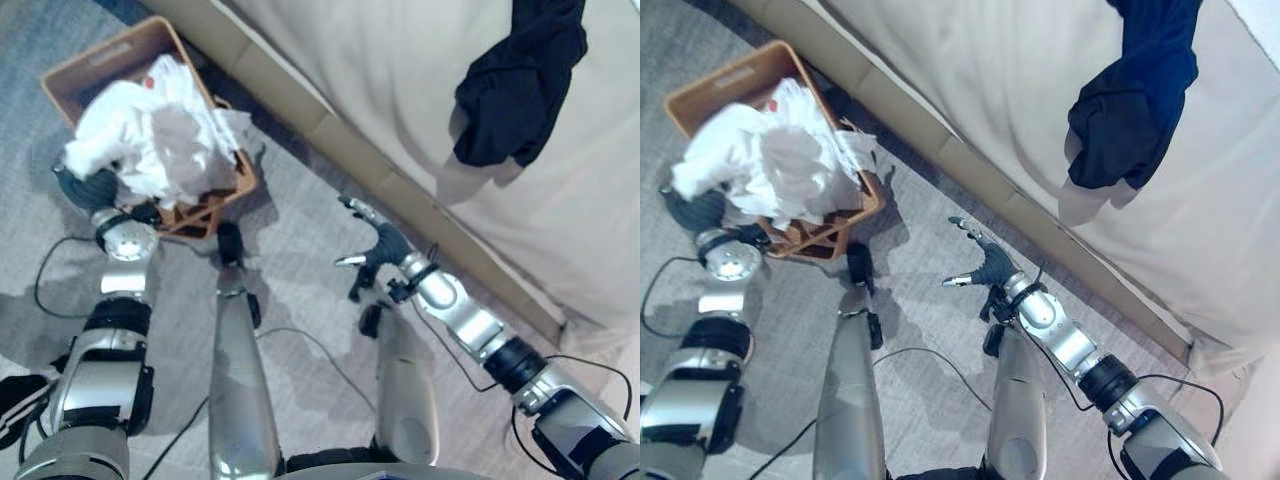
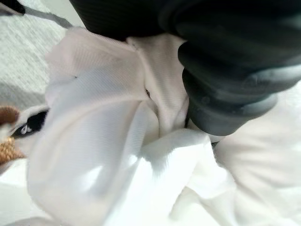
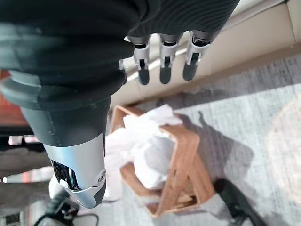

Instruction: Pick up clothes into the bucket

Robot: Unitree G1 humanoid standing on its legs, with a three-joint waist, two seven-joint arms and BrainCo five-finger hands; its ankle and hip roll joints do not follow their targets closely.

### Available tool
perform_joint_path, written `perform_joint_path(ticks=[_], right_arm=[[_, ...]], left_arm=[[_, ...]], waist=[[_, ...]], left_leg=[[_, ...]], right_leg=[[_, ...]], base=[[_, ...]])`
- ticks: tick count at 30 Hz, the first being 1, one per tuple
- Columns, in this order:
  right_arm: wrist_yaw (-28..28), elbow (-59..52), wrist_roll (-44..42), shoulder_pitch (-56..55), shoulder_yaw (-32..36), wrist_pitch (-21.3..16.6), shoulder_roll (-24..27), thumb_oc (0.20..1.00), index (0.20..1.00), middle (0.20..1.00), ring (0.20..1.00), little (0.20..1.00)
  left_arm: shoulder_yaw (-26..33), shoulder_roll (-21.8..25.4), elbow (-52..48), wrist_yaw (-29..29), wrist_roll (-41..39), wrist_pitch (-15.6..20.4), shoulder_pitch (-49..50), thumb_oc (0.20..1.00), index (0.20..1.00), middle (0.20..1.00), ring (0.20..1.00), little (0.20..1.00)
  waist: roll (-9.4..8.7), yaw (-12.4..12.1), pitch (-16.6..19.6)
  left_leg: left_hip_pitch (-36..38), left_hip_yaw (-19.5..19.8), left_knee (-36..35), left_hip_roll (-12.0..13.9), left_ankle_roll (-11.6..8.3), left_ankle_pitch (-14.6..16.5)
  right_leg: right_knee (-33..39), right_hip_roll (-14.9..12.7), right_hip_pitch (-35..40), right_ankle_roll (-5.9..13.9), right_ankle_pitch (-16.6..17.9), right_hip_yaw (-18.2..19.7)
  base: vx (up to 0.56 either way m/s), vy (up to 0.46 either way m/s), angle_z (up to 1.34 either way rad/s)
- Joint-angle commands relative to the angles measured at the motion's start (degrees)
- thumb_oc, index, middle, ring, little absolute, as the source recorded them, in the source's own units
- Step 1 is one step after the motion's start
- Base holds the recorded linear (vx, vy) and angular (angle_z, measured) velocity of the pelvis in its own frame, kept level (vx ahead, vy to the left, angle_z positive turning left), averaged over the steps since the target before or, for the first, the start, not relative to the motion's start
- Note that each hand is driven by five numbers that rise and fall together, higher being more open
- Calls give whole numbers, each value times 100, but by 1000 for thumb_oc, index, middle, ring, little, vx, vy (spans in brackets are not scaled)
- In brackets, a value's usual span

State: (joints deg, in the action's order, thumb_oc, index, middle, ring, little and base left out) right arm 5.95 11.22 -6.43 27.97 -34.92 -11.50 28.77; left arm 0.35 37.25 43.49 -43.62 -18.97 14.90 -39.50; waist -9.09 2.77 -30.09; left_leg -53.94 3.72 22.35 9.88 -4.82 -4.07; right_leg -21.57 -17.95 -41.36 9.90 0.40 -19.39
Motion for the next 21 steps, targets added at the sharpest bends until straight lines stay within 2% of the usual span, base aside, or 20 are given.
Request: perform_joint_path(ticks=[1, 14, 17, 21], right_arm=[[119, -507, -362, -125, 132, -411, 102, 1000, 1000, 1000, 1000, 1000], [-100, -1173, -623, -363, 191, -571, 284, 1000, 1000, 1000, 1000, 1000], [-119, -1208, -655, -368, 208, -549, 296, 1000, 1000, 1000, 1000, 1000], [-166, -1336, -636, -360, 230, -552, 341, 1000, 1000, 1000, 1000, 1000]], left_arm=[[244, 705, -291, -336, 65, 200, -30, 200, 200, 200, 200, 200], [193, 1303, 351, -182, -50, -6, -404, 200, 200, 200, 200, 200], [121, 1296, 589, 87, -306, 16, -472, 200, 200, 200, 200, 200], [53, 1329, 698, 191, -262, -22, -477, 200, 200, 200, 200, 200]], waist=[[-614, -145, 29], [-837, -112, 29], [-845, -68, 29], [-890, -20, 29]], left_leg=[[-320, 404, 620, 1, -57, 704], [-1205, 727, 819, -137, -7, 706], [-1334, 766, 880, -151, 6, 709], [-1366, 749, 904, -133, 20, 720]], right_leg=[[-139, -245, 126, 413, 88, 362], [-316, -175, -430, 401, -112, 55], [-366, -157, -548, 395, -146, 30], [-355, -122, -615, 375, -145, 57]], base=[[40, -48, 9], [20, -2, 8], [6, 48, 8], [-1, 41, 3]])
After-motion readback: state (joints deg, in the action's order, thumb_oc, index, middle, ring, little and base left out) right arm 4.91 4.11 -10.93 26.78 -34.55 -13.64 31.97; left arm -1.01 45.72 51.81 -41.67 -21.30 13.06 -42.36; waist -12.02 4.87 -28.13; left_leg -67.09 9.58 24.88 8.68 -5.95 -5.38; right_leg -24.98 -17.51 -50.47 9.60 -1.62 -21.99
